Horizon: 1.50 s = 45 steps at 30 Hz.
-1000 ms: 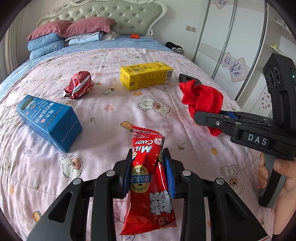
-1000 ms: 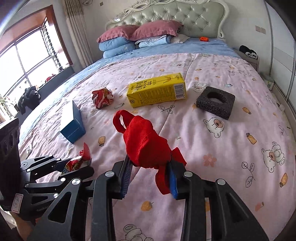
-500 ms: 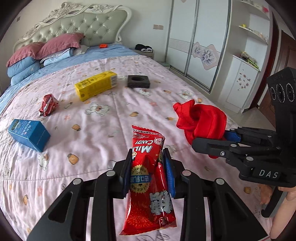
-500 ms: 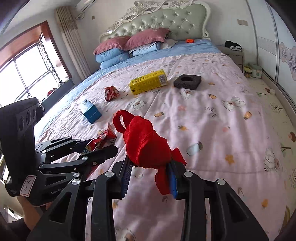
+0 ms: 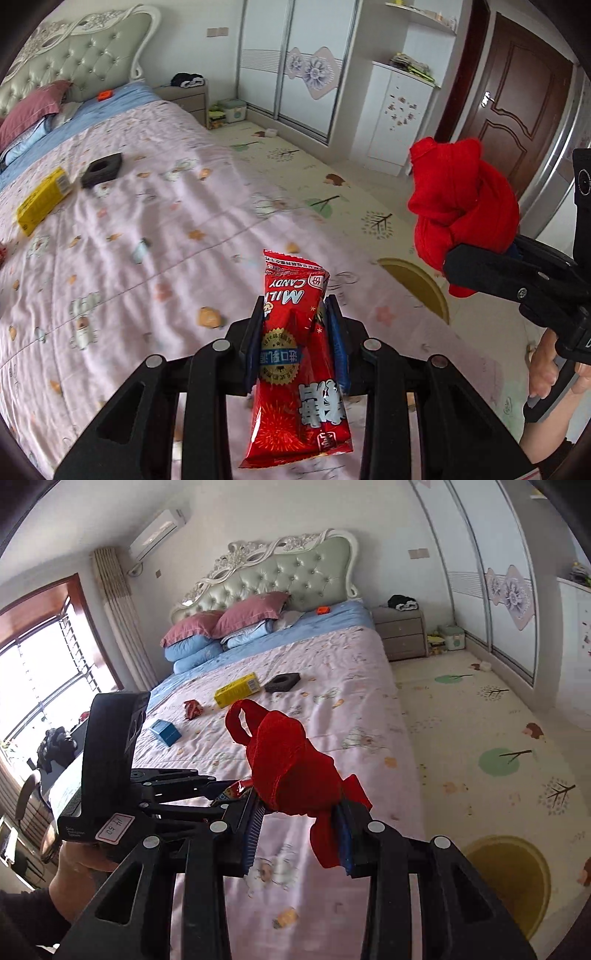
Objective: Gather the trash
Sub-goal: 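Carry the candy wrapper and red sock over the yellow bucket and open both tools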
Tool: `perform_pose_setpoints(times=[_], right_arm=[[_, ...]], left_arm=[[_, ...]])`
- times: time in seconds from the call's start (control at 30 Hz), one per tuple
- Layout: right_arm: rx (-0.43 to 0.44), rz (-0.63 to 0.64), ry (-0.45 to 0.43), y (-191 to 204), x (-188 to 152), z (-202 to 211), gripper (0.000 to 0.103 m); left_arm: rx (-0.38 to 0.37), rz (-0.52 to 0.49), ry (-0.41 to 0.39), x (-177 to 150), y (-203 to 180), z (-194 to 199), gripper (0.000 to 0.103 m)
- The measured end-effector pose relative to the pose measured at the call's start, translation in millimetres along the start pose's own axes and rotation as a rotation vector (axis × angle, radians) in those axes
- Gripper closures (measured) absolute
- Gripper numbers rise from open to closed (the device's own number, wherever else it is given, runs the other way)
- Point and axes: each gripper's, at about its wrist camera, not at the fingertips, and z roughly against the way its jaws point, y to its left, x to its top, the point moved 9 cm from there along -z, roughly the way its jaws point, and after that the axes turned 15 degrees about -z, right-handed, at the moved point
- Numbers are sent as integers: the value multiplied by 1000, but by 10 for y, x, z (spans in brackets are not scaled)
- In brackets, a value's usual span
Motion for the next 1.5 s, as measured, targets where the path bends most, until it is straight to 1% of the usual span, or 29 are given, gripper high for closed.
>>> perform_pose_setpoints(times=[0.07, 0.17, 0.27, 0.33, 0.43, 0.5, 0.53, 0.63, 0.77, 0.8, 0.87, 0.9, 0.93, 1.0, 1.1, 1.2, 1.4, 1.5], right_arm=[[-61, -36, -25, -338, -15, 203, 69], [-149, -106, -47, -920, -90, 468, 69], [-227, -207, -56, -1518, -222, 657, 69], [-272, -261, -52, -1845, -362, 751, 69], [-316, -313, -41, -2172, -565, 822, 69], [-345, -334, -36, -2341, -643, 842, 69], [-358, -341, -35, -2416, -672, 846, 69], [-377, -375, -33, -2614, -744, 840, 69], [-382, -399, -14, -2782, -809, 771, 68], [-393, -397, -7, -2824, -816, 752, 64], [-434, -397, 2, -2926, -809, 712, 54], [-453, -399, 5, -2975, -813, 699, 47], [-457, -405, 6, -3009, -818, 690, 47], [-433, -436, 3, -3061, -833, 685, 47], [-388, -478, -11, -3129, -842, 722, 47], [-375, -479, -20, -3099, -840, 767, 47], [-366, -448, -30, -2912, -769, 856, 47], [-357, -416, -34, -2741, -699, 883, 47]], left_arm=[[-33, -28, 8, 123, -270, -120, 71], [-111, -62, 27, 283, -701, -348, 71], [-179, -95, 51, 421, -1116, -592, 71], [-216, -111, 66, 494, -1354, -752, 71], [-274, -119, 98, 563, -1672, -987, 71], [-310, -124, 123, 605, -1835, -1138, 71], [-320, -128, 136, 622, -1902, -1209, 71], [-315, -147, 162, 654, -2024, -1395, 71], [-329, -157, 201, 658, -2085, -1586, 71], [-334, -149, 212, 658, -2091, -1632, 70], [-334, -128, 219, 710, -2060, -1677, 60], [-328, -118, 224, 721, -2036, -1706, 46], [-320, -113, 227, 693, -2033, -1705, 37], [-318, -111, 233, 663, -2054, -1719, 32], [-309, -129, 232, 655, -2078, -1713, 32], [-292, -150, 201, 684, -2092, -1653, 32], [-238, -184, 141, 735, -2039, -1473, 32], [-218, -189, 121, 745, -1958, -1337, 32]])
